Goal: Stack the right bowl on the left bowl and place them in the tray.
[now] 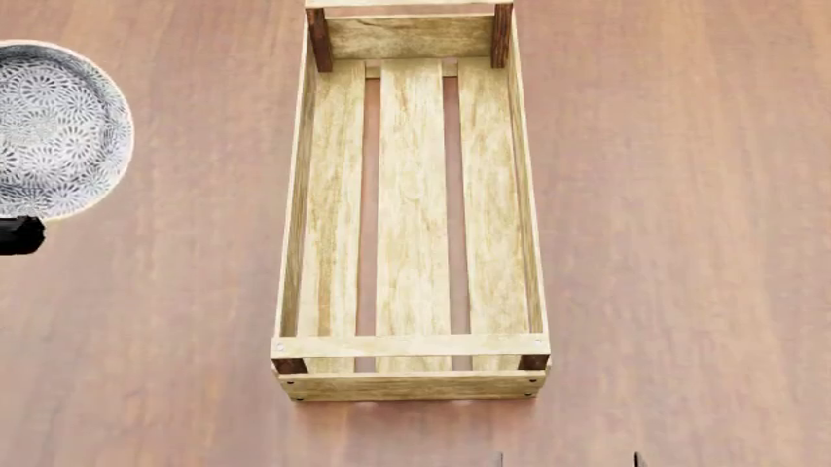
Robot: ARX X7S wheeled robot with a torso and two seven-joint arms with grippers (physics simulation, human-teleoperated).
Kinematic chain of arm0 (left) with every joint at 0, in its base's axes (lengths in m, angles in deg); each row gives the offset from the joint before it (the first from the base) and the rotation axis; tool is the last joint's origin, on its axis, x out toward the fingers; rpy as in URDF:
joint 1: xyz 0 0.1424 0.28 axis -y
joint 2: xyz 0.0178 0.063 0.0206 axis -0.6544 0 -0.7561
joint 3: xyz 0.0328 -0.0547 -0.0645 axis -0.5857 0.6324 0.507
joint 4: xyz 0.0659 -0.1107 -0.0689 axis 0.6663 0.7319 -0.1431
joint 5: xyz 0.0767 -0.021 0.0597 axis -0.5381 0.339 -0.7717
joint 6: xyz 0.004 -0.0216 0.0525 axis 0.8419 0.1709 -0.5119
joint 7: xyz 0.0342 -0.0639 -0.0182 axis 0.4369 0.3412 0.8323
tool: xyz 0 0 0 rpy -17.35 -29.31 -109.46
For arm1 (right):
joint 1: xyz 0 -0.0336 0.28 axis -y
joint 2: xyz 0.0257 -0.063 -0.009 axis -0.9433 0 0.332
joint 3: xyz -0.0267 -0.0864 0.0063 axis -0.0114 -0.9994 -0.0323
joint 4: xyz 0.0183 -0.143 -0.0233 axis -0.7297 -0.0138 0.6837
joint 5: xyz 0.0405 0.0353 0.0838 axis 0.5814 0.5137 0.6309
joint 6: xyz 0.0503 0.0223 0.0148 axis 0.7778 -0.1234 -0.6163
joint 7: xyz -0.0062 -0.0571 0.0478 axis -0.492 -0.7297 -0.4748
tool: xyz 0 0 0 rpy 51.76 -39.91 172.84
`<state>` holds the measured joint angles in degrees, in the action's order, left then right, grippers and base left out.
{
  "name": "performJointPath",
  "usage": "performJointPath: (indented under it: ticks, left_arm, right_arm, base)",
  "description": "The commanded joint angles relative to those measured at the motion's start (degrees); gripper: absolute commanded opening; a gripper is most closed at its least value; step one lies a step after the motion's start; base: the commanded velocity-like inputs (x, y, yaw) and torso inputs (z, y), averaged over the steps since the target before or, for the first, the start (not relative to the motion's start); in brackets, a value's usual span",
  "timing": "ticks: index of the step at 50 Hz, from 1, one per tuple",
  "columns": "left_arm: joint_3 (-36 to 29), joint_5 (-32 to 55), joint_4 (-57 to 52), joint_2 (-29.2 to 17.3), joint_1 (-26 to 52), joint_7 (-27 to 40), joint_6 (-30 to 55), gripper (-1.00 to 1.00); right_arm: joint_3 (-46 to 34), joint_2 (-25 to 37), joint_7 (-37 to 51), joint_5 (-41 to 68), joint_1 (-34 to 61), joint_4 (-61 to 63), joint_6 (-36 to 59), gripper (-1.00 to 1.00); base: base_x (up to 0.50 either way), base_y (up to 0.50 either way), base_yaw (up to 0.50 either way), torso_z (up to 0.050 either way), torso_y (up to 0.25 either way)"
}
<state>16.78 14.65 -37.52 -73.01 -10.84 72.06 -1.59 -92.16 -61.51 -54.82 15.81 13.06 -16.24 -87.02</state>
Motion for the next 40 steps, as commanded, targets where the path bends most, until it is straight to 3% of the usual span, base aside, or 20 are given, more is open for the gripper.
performJointPath:
  ticks: [1,12,26,34,40]
  left_arm:
    - [-5.22,0.13,-4.02,2.52,10.81,2.98,4.14,-1.00]
    - [-11.51,-0.47,-1.98,8.46,17.47,1.05,4.60,-1.00]
    - [-23.09,-7.33,9.97,20.27,22.23,-6.03,-1.25,-1.00]
    - [-25.75,-8.12,18.49,25.37,25.35,-8.81,-2.53,-1.00]
    - [-23.95,-4.08,25.31,29.19,26.15,-7.87,-0.52,-1.00]
  right_arm:
    - [1.02,0.79,0.15,1.31,-0.25,0.29,-0.68,1.00]
    - [1.63,1.06,0.25,2.23,0.24,0.55,-0.48,1.00]
    - [3.87,1.66,0.47,4.77,1.04,-1.89,-1.41,1.00]
    - [4.13,1.51,0.49,5.35,1.24,-2.84,-1.62,1.00]
    - [4.14,1.42,0.62,5.27,1.25,-3.12,-1.77,1.00]
  base:
    - [0.00,0.00,0.00,0.000,0.000]
    - [0.00,0.00,0.00,0.000,0.001]
    - [0.00,0.00,0.00,0.000,0.001]
    - [0.00,0.00,0.00,0.001,0.001]
    - [0.00,0.00,0.00,0.000,0.002]
